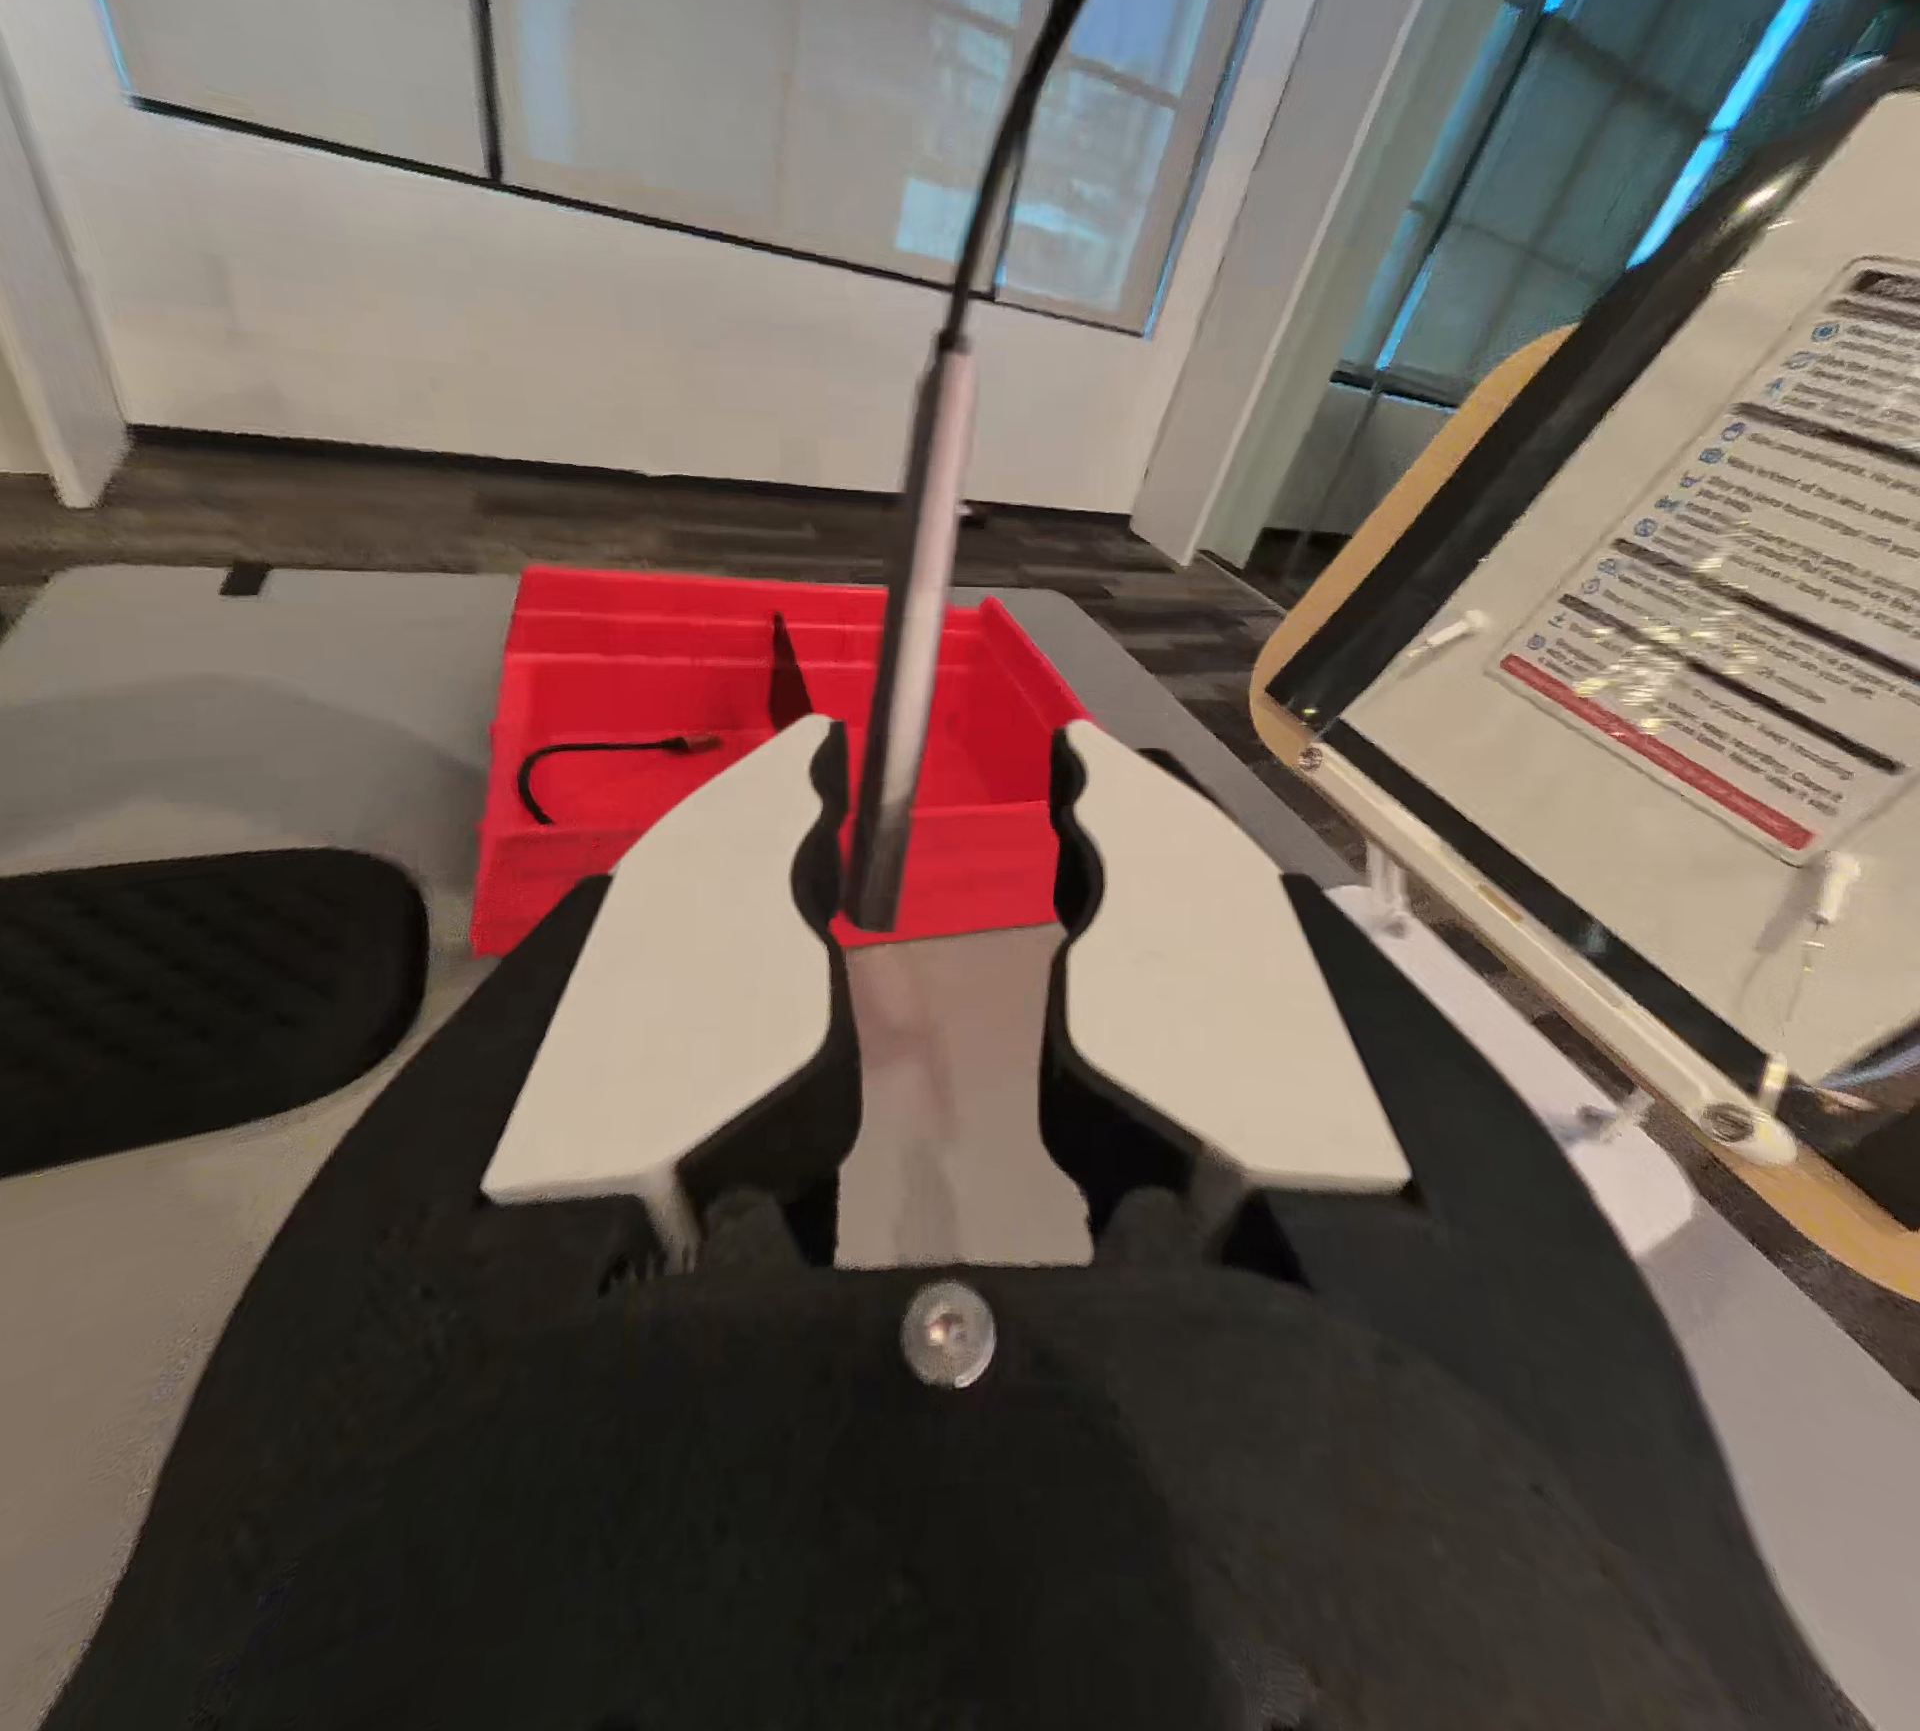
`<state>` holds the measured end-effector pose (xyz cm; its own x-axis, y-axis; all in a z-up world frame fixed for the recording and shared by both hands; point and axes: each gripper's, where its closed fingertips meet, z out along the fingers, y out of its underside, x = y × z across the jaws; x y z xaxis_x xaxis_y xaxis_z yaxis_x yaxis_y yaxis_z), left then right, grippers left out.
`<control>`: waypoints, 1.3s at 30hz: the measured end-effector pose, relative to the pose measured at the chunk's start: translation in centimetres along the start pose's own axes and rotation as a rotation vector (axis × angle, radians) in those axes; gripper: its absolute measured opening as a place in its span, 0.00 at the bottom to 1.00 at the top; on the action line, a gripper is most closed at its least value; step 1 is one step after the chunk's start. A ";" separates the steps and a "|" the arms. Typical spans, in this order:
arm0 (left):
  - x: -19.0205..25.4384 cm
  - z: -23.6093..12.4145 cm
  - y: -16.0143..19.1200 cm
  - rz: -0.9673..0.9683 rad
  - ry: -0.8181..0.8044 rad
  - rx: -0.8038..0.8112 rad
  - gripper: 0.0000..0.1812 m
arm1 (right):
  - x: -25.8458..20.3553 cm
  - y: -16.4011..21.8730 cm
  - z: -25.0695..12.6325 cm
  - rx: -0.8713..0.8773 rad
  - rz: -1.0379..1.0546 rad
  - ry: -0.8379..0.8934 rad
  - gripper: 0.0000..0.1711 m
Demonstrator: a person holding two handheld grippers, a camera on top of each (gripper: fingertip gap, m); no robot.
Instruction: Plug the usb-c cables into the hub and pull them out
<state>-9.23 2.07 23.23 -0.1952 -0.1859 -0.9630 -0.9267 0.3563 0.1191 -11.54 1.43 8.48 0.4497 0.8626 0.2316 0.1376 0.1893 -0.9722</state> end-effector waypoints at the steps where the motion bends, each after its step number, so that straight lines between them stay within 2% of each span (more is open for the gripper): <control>1: 0.0 0.1 -0.4 -0.016 0.005 0.006 0.10 | -0.6 0.3 0.0 -0.009 0.021 -0.060 0.15; 4: 0.1 0.5 -0.5 -0.062 0.038 0.006 0.10 | -1.1 1.0 -0.1 -0.020 0.149 -0.185 0.00; 8: 0.6 2.0 0.5 -0.130 0.094 -0.017 0.10 | -1.8 1.2 -0.7 -0.024 0.345 -0.370 0.00; 11: 0.9 2.8 1.1 -0.153 0.127 -0.039 0.10 | -0.6 1.1 -0.7 0.013 0.418 -0.339 0.00; 12: 0.9 2.9 1.2 -0.151 0.129 -0.047 0.10 | 0.0 1.0 -0.7 0.027 0.408 -0.297 0.04; 13: 0.8 2.8 1.0 -0.150 0.128 -0.047 0.10 | 0.5 0.8 -0.8 0.043 0.397 -0.255 0.17; 14: 0.7 2.7 0.8 -0.149 0.124 -0.048 0.10 | 0.7 0.7 -0.8 0.039 0.379 -0.230 0.23; 16: 0.3 2.3 0.2 -0.151 0.120 -0.044 0.10 | 0.8 1.1 -0.6 0.002 0.329 -0.196 0.28; 21: -0.2 1.5 -1.5 -0.169 0.139 -0.015 0.10 | 0.2 2.5 0.7 -0.060 0.257 -0.145 0.30; 22: -0.1 1.4 -1.8 -0.180 0.153 -0.011 0.10 | 0.1 2.5 0.8 -0.060 0.251 -0.145 0.22; 23: 0.1 1.3 -1.8 -0.191 0.171 -0.017 0.10 | -0.3 2.2 0.6 -0.046 0.245 -0.170 0.06; 26: 0.7 1.8 -0.7 -0.269 0.192 -0.057 0.10 | -1.2 1.9 0.1 -0.067 0.332 -0.267 0.06; 27: 0.9 2.1 0.0 -0.308 0.189 -0.077 0.11 | -0.9 1.8 0.0 -0.065 0.345 -0.257 0.06; 28: 1.1 2.3 0.8 -0.355 0.187 -0.101 0.17 | -0.5 2.0 -0.1 -0.073 0.349 -0.239 0.06; 30: 2.2 2.5 2.7 -0.478 0.217 -0.157 0.39 | 0.0 2.7 -0.2 -0.117 0.357 -0.222 0.06; 34: 5.7 1.0 8.0 -0.714 0.253 -0.204 0.42 | 2.2 4.0 -1.1 -0.195 0.319 -0.116 0.06; 35: 7.0 0.6 10.2 -0.773 0.232 -0.217 0.38 | 2.7 4.2 -1.4 -0.218 0.300 -0.090 0.06; 37: 11.2 -0.1 16.0 -0.882 0.204 -0.313 0.34 | 3.6 4.5 -2.2 -0.257 0.258 -0.047 0.06; 39: 17.7 -0.5 22.6 -0.978 0.232 -0.485 0.32 | 4.3 4.3 -2.9 -0.279 0.208 -0.006 0.06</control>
<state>-33.77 6.40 9.03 0.6788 -0.3749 -0.6314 -0.7313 -0.4230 -0.5350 -6.50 4.60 5.41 0.4881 0.8723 0.0285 0.2798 -0.1255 -0.9518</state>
